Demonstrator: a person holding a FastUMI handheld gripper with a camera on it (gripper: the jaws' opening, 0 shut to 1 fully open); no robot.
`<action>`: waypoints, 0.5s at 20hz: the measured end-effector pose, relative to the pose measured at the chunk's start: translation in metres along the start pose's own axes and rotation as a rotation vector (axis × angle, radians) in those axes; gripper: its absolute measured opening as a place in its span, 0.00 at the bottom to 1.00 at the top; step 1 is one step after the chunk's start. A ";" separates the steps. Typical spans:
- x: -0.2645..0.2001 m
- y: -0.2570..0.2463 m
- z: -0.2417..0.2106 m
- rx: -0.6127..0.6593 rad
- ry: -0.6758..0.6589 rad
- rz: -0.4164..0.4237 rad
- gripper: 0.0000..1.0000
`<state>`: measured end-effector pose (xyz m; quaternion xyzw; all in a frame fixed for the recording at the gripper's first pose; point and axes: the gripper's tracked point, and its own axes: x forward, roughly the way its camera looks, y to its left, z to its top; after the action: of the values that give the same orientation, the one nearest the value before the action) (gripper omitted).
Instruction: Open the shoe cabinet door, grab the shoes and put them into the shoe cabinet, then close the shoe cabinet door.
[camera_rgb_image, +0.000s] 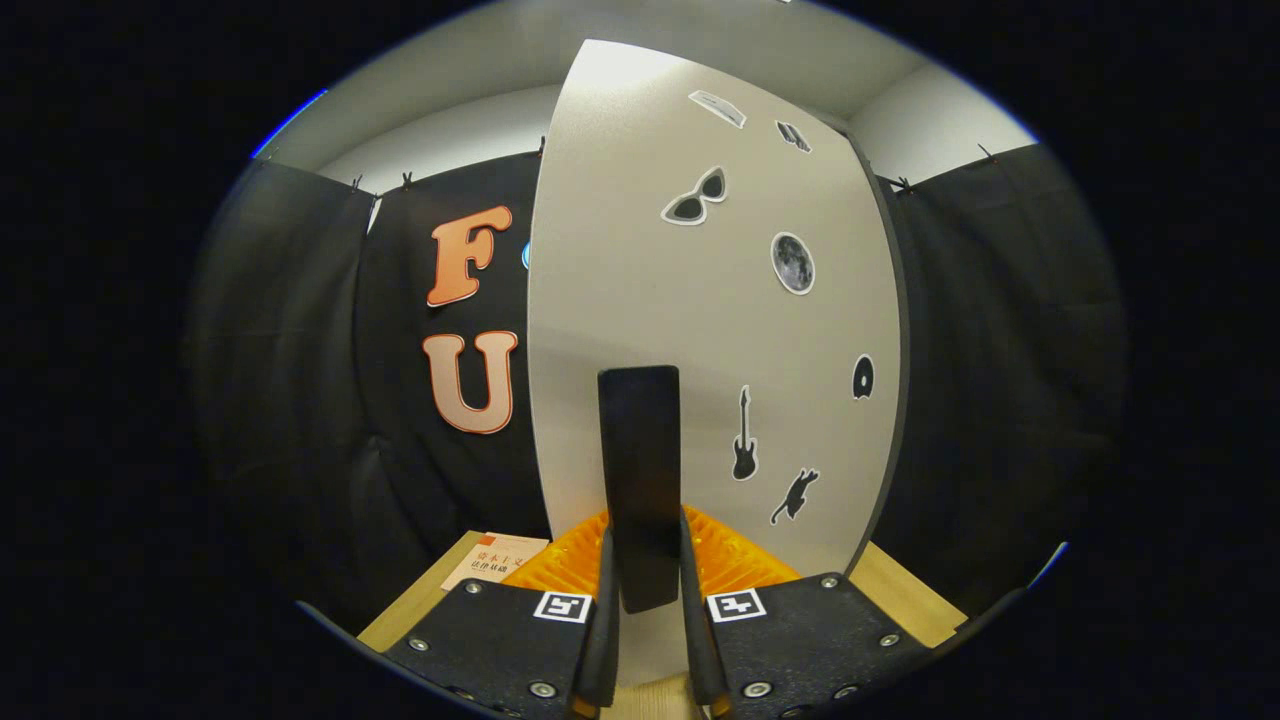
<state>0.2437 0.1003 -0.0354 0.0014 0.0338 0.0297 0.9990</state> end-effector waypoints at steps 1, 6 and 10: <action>-0.004 -0.004 -0.001 0.005 0.003 -0.004 0.28; -0.019 -0.021 -0.002 0.001 0.010 -0.031 0.28; -0.030 -0.036 -0.003 -0.010 0.003 -0.056 0.28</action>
<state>0.2158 0.0624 -0.0367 -0.0044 0.0354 0.0019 0.9994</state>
